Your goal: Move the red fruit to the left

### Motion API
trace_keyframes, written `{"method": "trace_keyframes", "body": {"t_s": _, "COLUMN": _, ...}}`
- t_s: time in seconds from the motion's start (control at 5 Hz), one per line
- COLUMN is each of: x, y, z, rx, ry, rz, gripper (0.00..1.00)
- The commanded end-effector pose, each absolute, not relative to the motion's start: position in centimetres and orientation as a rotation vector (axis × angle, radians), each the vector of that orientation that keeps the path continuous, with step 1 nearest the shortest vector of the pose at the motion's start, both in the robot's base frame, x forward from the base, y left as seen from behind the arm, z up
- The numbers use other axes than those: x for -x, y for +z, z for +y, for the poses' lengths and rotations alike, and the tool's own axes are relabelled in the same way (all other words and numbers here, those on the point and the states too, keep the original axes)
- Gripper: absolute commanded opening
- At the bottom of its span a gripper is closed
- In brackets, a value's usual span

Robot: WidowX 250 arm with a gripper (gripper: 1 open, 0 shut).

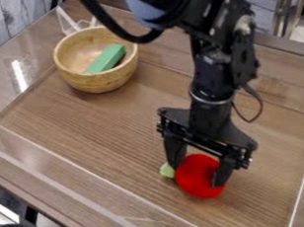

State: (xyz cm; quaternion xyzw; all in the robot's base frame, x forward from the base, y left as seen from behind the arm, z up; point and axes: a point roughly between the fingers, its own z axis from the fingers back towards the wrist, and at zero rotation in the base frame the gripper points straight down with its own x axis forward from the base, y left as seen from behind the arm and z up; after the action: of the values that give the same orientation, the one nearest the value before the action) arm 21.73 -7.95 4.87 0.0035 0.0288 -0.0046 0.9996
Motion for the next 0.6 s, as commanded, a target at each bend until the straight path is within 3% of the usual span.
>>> {"method": "trace_keyframes", "body": {"t_s": 0.0, "x": -21.96, "y": 6.05, "z": -8.95, "rx": 0.015, "ry": -0.039, "rz": -0.016, "gripper": 1.0}}
{"method": "trace_keyframes", "body": {"t_s": 0.4, "x": -22.48, "y": 5.24, "z": -8.69, "rx": 0.012, "ry": 0.007, "rz": -0.027, "gripper": 1.0}}
